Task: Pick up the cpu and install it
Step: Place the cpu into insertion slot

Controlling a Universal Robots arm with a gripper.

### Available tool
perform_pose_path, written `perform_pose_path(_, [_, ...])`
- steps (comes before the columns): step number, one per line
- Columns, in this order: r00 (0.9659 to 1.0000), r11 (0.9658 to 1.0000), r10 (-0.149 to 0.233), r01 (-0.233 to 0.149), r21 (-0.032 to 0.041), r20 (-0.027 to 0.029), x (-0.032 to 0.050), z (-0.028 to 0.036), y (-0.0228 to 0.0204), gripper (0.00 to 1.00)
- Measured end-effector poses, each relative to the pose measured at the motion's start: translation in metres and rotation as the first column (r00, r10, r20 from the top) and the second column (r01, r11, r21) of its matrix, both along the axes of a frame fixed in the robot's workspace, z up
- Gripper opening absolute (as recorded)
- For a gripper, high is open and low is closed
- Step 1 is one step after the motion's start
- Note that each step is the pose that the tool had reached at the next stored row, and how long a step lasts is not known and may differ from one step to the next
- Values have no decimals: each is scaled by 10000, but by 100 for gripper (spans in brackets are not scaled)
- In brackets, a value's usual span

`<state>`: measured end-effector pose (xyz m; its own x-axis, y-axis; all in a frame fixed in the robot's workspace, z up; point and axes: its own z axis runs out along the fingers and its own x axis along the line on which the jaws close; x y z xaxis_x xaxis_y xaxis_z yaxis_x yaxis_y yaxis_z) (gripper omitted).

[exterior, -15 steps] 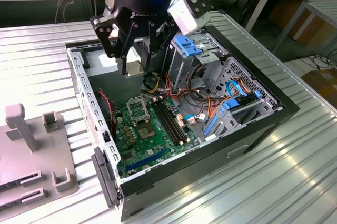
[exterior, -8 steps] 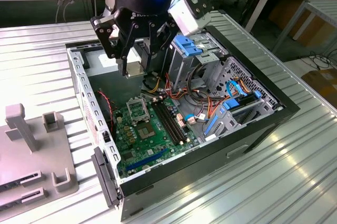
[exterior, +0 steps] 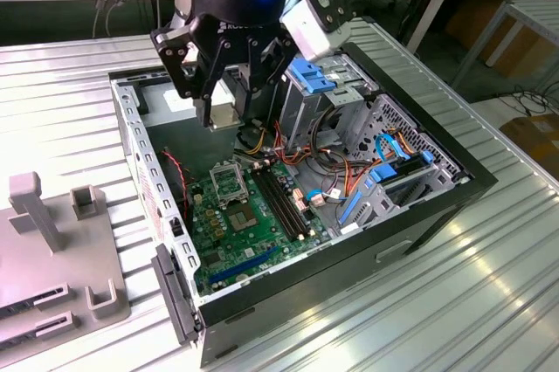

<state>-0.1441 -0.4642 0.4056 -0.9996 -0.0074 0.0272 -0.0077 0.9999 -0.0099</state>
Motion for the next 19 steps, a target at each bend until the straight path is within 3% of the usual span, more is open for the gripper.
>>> perform_pose_path(6, [10000,10000,0,0,1,1,4,-11,-23,47])
perform_pose_path(19, [10000,10000,-56,56,0,0,67,-146,-36,47])
